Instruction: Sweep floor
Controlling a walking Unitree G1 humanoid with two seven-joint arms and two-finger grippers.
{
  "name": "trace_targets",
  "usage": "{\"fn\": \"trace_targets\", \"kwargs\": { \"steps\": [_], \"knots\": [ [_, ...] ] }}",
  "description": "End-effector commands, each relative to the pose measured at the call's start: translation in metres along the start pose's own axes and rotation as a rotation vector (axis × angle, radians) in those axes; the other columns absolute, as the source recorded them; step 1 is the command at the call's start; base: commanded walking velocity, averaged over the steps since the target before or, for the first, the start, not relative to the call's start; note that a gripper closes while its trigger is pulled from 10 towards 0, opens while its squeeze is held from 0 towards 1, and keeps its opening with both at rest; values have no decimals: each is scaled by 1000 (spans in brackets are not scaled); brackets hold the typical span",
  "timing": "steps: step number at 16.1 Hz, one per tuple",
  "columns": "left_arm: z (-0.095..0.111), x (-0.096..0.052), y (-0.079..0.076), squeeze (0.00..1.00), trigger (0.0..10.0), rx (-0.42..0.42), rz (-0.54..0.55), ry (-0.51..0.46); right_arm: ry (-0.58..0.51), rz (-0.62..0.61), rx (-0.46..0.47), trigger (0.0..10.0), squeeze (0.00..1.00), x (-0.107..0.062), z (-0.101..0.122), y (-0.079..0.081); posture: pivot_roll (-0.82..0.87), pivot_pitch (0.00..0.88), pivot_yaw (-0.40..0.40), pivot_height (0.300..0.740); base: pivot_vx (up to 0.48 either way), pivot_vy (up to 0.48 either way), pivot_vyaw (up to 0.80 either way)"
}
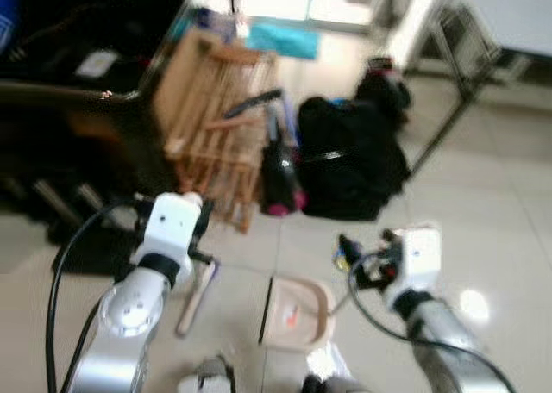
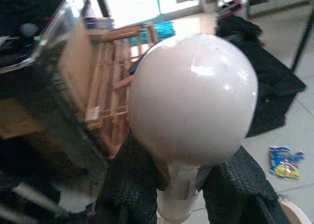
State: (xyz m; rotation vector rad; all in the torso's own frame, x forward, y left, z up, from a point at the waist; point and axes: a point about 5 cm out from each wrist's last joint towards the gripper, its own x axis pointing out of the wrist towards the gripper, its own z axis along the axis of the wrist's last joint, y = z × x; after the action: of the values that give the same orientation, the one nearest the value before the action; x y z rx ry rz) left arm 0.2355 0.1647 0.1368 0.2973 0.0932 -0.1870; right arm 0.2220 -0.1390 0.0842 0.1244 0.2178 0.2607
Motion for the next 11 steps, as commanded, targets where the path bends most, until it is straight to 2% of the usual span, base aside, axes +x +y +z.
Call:
{"fn": "trace_targets", "kwargs": {
  "steps": [1,2,4,8,9,11],
  "knots": [
    [9,-2,-1,0,10000,13,-1,-52,20,-31,10,10000,0,-4,-4,-8,75,127,-37,740,0,-442,0],
    [9,-2,-1,0,10000,7,0,-53,34,-45,-21,10000,0,-5,-7,-11,76,128,-38,740,0,-450,0],
    [8,-2,-1,0,10000,5,0,-47,38,-51,-22,10000,0,-6,-8,-14,74,129,-43,740,0,-452,0],
    [3,-3,3,0,10000,-40,22,-16,35,-42,-4,10000,0,-10,-7,-14,76,134,-53,740,0,0,0],
    [2,-4,3,0,10000,-75,18,-6,40,-36,-2,10000,0,-10,-7,-14,80,133,-56,740,0,0,0],
    [1,-6,3,0,10000,-77,12,2,42,-17,-5,10000,0,-7,-6,-13,88,139,-64,740,0,480,0]
  ]
}}
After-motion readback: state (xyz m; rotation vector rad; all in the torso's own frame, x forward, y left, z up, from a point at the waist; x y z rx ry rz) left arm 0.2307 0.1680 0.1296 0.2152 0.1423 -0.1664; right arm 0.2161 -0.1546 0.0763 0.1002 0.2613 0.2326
